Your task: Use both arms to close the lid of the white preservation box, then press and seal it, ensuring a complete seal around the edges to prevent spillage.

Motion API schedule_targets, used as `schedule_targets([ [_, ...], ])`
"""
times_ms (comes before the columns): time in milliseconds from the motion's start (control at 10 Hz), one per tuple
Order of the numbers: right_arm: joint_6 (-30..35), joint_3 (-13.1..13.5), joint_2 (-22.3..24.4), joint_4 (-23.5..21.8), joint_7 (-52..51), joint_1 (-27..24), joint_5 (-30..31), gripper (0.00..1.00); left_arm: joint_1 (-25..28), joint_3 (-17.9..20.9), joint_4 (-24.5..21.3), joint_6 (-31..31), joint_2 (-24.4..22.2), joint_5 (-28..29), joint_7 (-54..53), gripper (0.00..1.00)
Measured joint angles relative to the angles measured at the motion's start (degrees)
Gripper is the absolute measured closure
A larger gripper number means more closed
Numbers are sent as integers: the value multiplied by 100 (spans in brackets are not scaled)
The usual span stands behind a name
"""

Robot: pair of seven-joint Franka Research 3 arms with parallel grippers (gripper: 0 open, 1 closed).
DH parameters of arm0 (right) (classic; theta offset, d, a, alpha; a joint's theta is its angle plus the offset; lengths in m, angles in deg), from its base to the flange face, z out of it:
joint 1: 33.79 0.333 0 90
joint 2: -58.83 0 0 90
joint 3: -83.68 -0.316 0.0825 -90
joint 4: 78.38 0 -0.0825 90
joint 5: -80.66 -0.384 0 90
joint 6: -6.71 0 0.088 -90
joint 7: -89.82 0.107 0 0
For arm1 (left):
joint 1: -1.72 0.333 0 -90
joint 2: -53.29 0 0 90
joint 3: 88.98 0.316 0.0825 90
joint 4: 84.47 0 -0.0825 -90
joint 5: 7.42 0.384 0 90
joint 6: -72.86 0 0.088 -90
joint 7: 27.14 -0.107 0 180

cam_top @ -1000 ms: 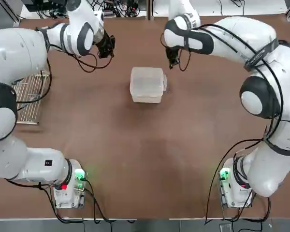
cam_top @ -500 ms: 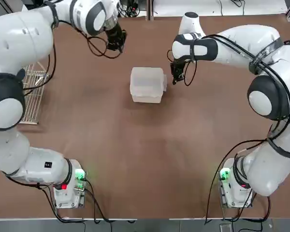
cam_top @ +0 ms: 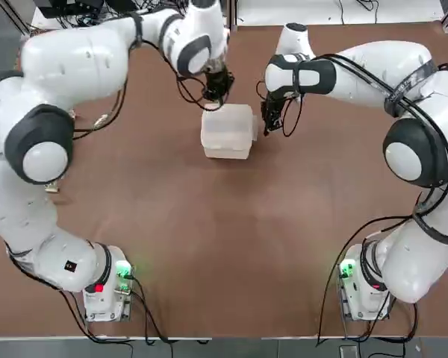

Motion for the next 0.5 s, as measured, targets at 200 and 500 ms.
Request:
schedule_targets([
  [200, -185, -7, 3, -8, -19, 50, -177, 97, -226, 2, 151, -1, 298, 364, 367, 99],
  [500, -368, -9, 4, -14, -22, 145, -335, 97, -392, 6, 196, 481, 727, 817, 859, 99],
])
